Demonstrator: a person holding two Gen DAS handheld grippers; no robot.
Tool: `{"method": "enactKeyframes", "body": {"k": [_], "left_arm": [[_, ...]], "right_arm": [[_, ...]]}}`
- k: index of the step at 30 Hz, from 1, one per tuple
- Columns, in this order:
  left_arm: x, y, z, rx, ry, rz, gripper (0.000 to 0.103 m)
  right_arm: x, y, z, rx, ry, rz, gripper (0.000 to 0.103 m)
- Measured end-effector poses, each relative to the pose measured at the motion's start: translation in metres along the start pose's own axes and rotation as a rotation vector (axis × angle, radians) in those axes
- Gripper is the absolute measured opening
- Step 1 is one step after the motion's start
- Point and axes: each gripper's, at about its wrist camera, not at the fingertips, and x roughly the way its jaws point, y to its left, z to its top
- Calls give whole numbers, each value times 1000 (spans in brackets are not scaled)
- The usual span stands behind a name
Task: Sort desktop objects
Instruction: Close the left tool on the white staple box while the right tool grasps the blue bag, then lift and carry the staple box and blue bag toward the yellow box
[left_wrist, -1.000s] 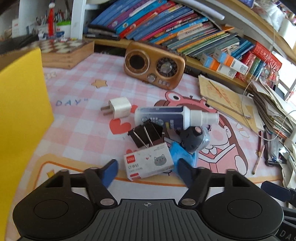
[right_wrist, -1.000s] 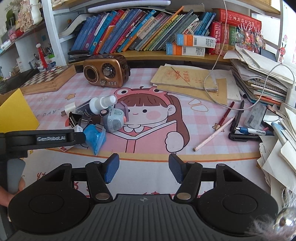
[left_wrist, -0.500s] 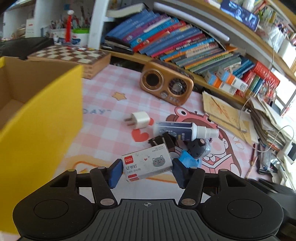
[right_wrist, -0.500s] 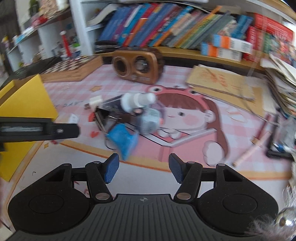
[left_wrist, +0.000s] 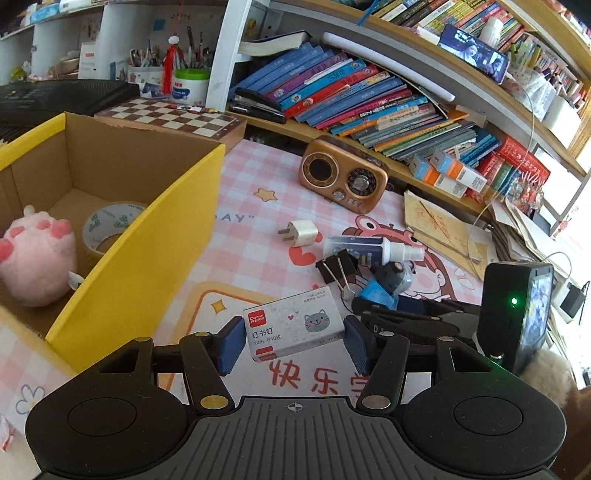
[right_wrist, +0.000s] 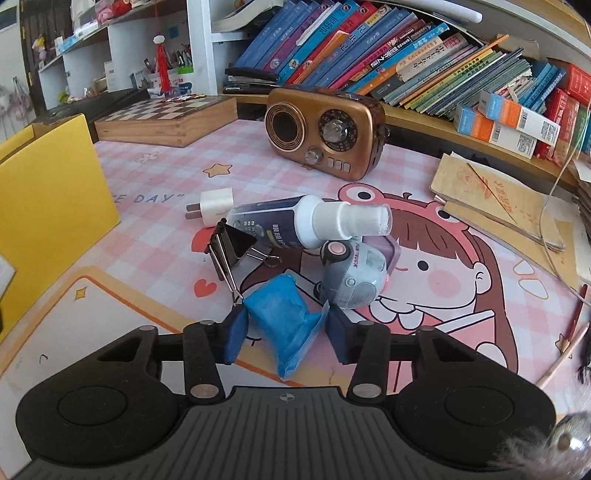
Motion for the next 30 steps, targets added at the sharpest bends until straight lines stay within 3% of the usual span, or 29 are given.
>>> {"method": "enactKeyframes", "body": {"k": [17, 30], "left_arm": [[-26, -14, -13, 18, -47, -74, 57], [-52, -11, -29, 7, -71, -137, 57]], "right_arm": [[-71, -6, -28, 116, -3, -15, 32], [-125, 8, -52, 133, -23, -42, 29]]}}
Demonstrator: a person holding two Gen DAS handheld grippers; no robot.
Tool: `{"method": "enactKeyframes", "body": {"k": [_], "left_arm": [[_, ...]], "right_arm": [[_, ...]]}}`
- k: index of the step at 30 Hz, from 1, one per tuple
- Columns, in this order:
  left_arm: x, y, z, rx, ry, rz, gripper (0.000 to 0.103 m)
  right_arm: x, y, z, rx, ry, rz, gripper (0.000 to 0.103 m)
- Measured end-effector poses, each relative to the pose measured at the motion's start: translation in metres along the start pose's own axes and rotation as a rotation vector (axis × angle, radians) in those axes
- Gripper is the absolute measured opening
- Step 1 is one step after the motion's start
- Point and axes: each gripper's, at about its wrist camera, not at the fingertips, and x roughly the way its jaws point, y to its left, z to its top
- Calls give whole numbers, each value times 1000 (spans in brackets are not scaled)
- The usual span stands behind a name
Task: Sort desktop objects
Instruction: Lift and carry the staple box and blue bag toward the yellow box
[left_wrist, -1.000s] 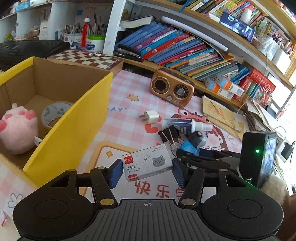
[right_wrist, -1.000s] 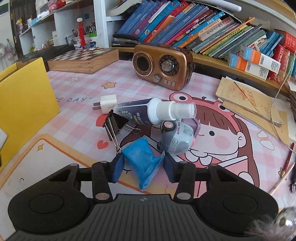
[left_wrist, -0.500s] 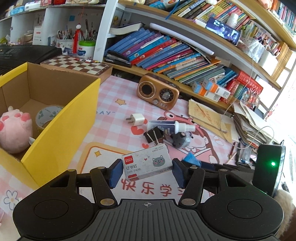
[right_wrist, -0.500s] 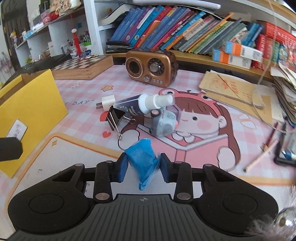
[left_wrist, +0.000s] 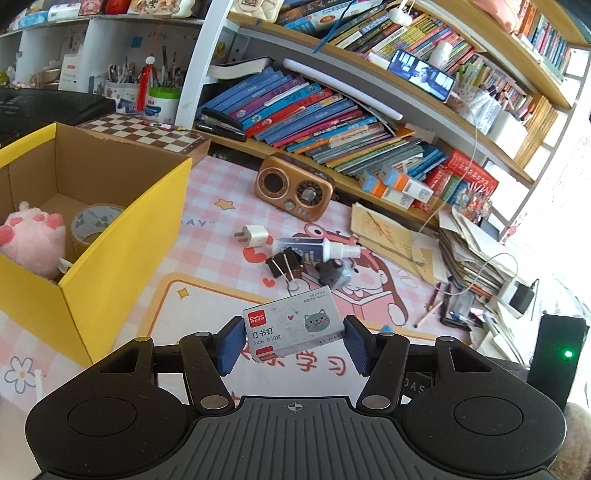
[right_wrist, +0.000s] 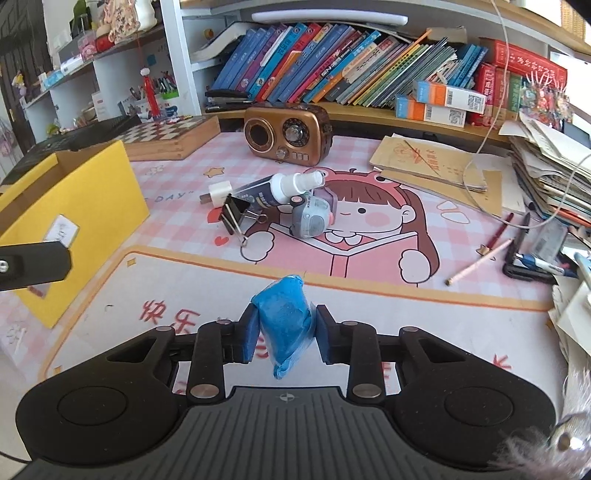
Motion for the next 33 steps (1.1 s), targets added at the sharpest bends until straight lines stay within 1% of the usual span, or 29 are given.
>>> {"method": "enactKeyframes", "body": {"k": [6, 13, 20, 33], "left_arm": [[-17, 4, -9, 4, 3, -36, 57], [-38, 15, -19, 16, 9, -81, 57], [-63, 33, -28, 37, 20, -127, 57], [-106, 74, -46, 48, 39, -169, 57]], "right_arm": [[-27, 11, -7, 38, -9, -8, 28], [-59, 33, -23, 64, -14, -28, 28], [-82, 64, -41, 81, -8, -54, 28], [-114, 126, -73, 91, -7, -83, 28]]}}
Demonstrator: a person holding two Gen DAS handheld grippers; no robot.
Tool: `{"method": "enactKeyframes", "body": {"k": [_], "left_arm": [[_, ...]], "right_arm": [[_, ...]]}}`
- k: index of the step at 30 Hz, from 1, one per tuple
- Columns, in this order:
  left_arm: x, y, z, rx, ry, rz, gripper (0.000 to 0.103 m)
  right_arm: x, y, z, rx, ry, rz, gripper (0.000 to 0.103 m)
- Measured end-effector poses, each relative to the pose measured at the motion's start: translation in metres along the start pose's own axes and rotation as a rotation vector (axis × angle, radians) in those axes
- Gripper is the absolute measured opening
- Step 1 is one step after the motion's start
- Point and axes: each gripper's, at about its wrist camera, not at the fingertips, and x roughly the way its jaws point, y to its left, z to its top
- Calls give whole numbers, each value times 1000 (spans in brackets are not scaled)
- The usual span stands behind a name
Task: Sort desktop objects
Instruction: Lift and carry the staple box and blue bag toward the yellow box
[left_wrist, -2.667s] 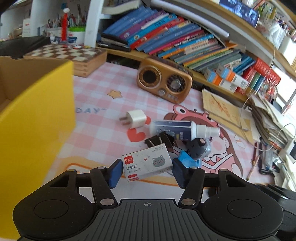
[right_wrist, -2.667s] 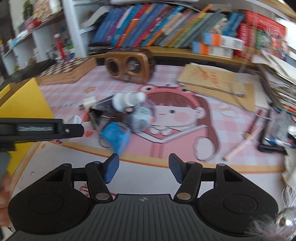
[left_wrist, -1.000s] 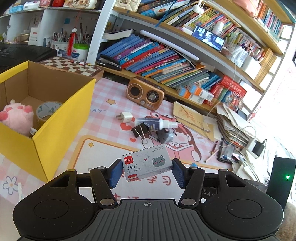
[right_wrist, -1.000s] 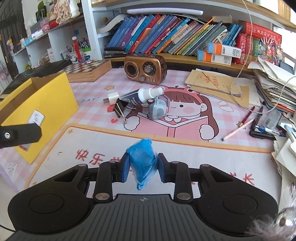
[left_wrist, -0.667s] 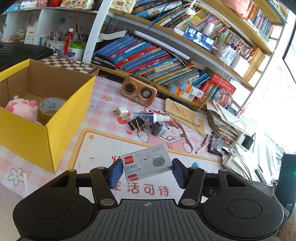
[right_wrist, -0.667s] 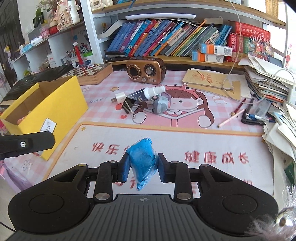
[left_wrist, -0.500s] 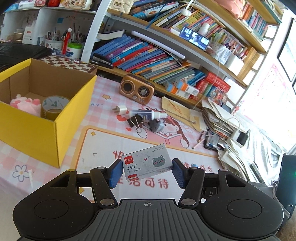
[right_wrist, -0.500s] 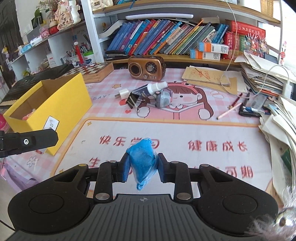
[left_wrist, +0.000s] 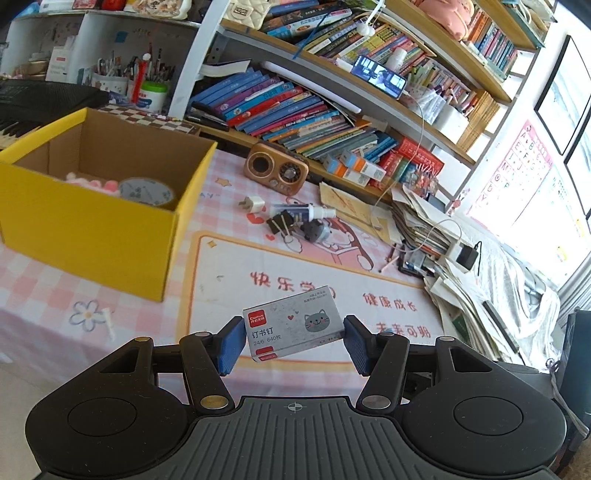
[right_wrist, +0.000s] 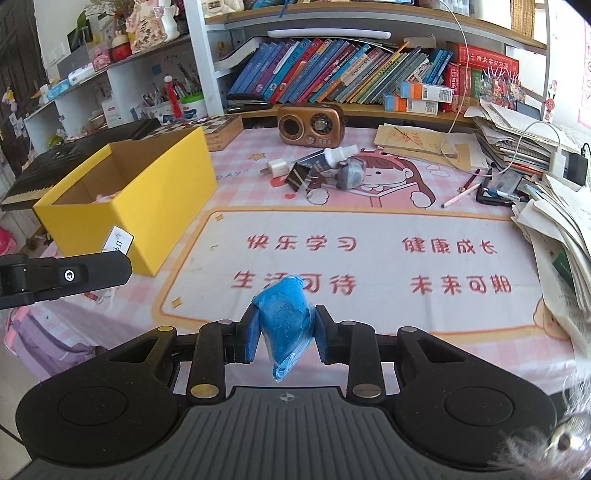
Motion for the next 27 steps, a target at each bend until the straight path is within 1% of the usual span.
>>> {"method": "enactKeyframes", "body": {"k": [10, 18, 27], "left_arm": [[-32, 27, -17, -6, 15, 7, 57], [-56, 52, -26, -22, 15, 39, 57], [-82, 79, -34, -59, -10, 90, 57]], "right_arm": [[-16, 39, -27, -5, 13, 3, 28], [-18, 72, -41, -28, 30, 47, 27], [-12, 110, -44, -85, 50, 117, 27]]}}
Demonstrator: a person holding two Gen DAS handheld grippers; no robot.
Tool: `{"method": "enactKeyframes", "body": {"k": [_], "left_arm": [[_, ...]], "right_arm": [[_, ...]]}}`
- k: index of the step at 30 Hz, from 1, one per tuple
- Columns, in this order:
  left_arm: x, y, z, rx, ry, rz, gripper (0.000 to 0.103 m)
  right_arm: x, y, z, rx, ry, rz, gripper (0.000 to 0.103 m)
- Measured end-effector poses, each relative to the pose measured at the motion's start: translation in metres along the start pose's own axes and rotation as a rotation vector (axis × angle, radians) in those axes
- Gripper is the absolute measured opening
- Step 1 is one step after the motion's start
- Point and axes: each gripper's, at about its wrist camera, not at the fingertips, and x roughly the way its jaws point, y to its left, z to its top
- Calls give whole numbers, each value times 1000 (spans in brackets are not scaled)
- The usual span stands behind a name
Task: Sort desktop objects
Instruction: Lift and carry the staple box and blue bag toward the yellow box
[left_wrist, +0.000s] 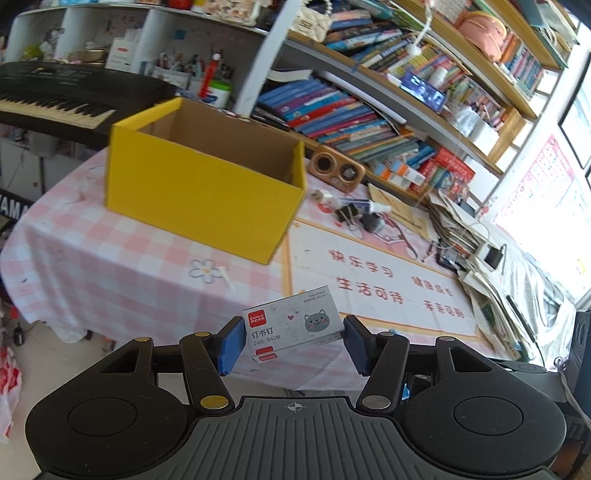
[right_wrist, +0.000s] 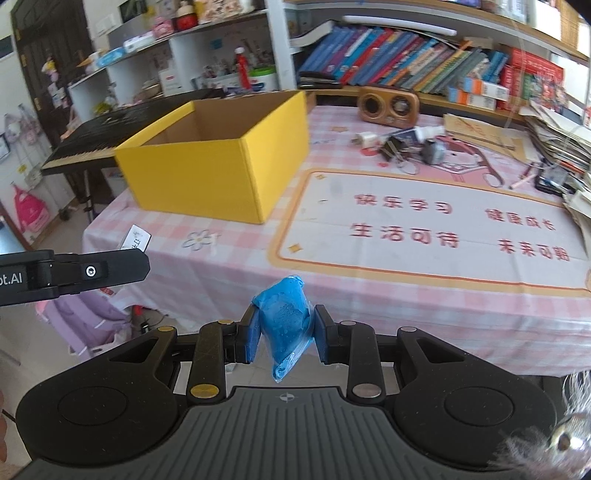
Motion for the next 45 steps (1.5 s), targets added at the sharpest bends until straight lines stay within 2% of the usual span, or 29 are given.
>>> {"method": "enactKeyframes", "body": {"k": [17, 36, 45], "left_arm": [[-31, 36, 3, -60, -68, 78, 57], [-34, 49, 13, -72, -92, 91, 57], [-26, 46, 30, -30, -110, 100, 57]], "right_arm": [[9, 46, 7, -99, -1, 89, 27], [19, 63, 20, -139, -1, 115, 27], [27, 62, 37, -137, -12, 130, 27]]}}
